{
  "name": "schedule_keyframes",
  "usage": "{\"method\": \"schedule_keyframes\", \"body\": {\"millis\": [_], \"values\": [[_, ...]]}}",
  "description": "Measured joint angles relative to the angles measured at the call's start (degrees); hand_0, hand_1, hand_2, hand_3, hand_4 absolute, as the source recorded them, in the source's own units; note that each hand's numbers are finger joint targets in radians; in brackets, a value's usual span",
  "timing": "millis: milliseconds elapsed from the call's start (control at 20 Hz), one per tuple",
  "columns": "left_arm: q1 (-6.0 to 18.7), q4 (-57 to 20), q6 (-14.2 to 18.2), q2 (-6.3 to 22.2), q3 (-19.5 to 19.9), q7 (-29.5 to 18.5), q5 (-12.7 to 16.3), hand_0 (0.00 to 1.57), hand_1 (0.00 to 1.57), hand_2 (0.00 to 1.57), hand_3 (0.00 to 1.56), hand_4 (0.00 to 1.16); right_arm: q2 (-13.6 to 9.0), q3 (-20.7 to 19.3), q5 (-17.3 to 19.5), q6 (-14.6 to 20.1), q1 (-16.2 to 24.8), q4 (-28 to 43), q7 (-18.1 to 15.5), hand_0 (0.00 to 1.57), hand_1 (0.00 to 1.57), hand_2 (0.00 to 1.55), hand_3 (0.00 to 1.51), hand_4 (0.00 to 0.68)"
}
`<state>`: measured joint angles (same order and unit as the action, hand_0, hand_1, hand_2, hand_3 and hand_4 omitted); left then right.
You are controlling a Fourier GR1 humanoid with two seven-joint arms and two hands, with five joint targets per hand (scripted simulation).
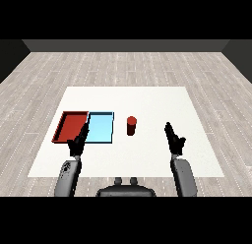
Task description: Pick the red can and put it in the red box
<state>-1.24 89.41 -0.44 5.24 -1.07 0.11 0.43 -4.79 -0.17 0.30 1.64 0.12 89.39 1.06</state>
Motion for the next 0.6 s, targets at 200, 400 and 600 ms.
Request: {"method": "schedule_keyframes", "body": {"millis": [200, 400, 600], "values": [[0.42, 0.26, -0.54, -0.22, 0.54, -0.39, -0.40, 0.00, 0.00, 0.00, 0.00, 0.00, -0.54, -1.60, -0.61, -1.29, -1.50, -1.14, -0.75, 0.00, 0.00, 0.00, 0.00, 0.000], [2.23, 2.98, -0.48, -1.49, 1.10, -6.34, 0.31, 0.00, 0.00, 0.00, 0.00, 0.00, -0.56, -2.84, -2.74, -3.36, -4.26, -0.74, -5.31, 0.00, 0.00, 0.00, 0.00, 0.000], [2.04, 4.16, -1.86, -2.17, 2.37, -16.07, 2.04, 0.00, 0.00, 0.00, 0.00, 0.00, -0.81, -3.58, -4.97, -6.75, -3.81, -0.08, -13.02, 0.00, 0.00, 0.00, 0.00, 0.000]]}}
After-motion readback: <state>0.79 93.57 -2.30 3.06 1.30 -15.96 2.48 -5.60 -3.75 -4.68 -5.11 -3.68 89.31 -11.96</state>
